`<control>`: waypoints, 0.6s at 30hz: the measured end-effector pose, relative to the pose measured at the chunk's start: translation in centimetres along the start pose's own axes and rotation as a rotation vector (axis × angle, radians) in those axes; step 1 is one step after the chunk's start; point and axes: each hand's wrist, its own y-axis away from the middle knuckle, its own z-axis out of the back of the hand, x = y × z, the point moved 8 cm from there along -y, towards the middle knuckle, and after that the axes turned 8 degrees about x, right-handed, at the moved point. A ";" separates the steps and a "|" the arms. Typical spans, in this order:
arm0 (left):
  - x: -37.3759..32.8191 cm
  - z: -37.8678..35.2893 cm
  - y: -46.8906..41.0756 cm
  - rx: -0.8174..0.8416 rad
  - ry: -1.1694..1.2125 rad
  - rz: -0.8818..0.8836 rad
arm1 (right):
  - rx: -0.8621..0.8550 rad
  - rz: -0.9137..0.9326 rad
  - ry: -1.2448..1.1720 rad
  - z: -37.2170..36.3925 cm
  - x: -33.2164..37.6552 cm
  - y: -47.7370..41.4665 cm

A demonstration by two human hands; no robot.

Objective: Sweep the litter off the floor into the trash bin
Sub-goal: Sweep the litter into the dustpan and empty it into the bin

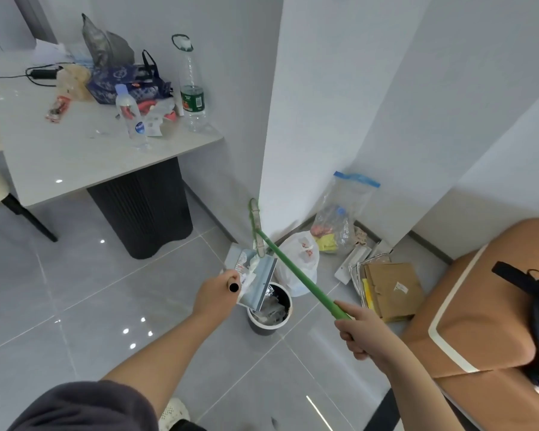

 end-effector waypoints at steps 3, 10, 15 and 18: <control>0.2 -1.3 0.9 0.020 -0.024 -0.075 | -0.039 -0.020 0.085 0.7 -0.4 0.3; -0.7 -3.7 1.8 0.223 -0.203 -0.174 | -0.070 -0.047 0.205 1.2 -1.7 0.3; 0.1 -4.2 2.1 0.339 -0.128 -0.151 | -0.104 -0.053 0.254 1.2 -3.3 0.9; 1.0 -4.5 1.9 0.454 0.051 -0.057 | -0.129 -0.048 0.260 1.2 -3.9 1.3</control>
